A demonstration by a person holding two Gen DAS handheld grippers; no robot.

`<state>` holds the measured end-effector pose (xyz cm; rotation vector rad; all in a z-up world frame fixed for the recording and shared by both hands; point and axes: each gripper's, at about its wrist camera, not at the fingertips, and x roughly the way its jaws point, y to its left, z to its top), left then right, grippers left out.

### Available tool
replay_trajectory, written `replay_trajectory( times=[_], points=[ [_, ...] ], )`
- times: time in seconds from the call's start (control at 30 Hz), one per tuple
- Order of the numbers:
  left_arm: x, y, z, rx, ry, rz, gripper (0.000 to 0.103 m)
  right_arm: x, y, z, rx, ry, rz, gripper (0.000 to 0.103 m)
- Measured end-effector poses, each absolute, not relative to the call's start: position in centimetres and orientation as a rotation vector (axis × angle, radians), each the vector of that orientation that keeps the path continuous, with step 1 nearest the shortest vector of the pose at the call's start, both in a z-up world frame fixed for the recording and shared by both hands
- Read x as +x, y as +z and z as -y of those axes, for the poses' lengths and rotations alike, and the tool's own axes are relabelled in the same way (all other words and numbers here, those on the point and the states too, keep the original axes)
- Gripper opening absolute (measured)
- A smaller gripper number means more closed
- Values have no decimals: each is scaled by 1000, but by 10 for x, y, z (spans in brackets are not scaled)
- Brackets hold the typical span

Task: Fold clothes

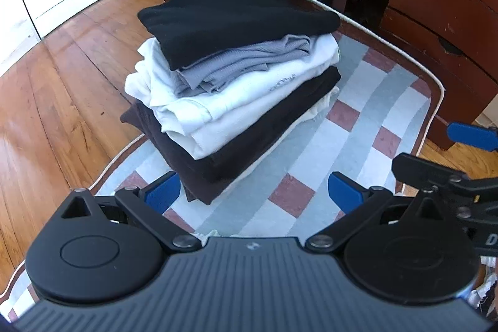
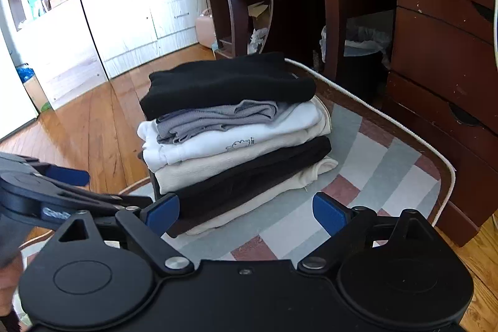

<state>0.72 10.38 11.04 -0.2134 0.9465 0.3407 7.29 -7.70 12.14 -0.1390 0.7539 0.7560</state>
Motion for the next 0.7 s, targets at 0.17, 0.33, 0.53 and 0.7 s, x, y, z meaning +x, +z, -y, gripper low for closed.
replay_trajectory(
  times=[0.17, 0.33, 0.53, 0.7],
  points=[
    [11, 108, -85, -96, 344, -945, 103, 75, 119, 84, -133, 733, -753, 95],
    [11, 105, -83, -101, 343, -961, 103, 83, 115, 88, -109, 735, -768, 95],
    [16, 101, -82, -86, 353, -973, 103, 83, 112, 88, -109, 739, -766, 95],
    [17, 97, -82, -93, 353, -977, 103, 84, 109, 88, -109, 740, -771, 95]
  ],
)
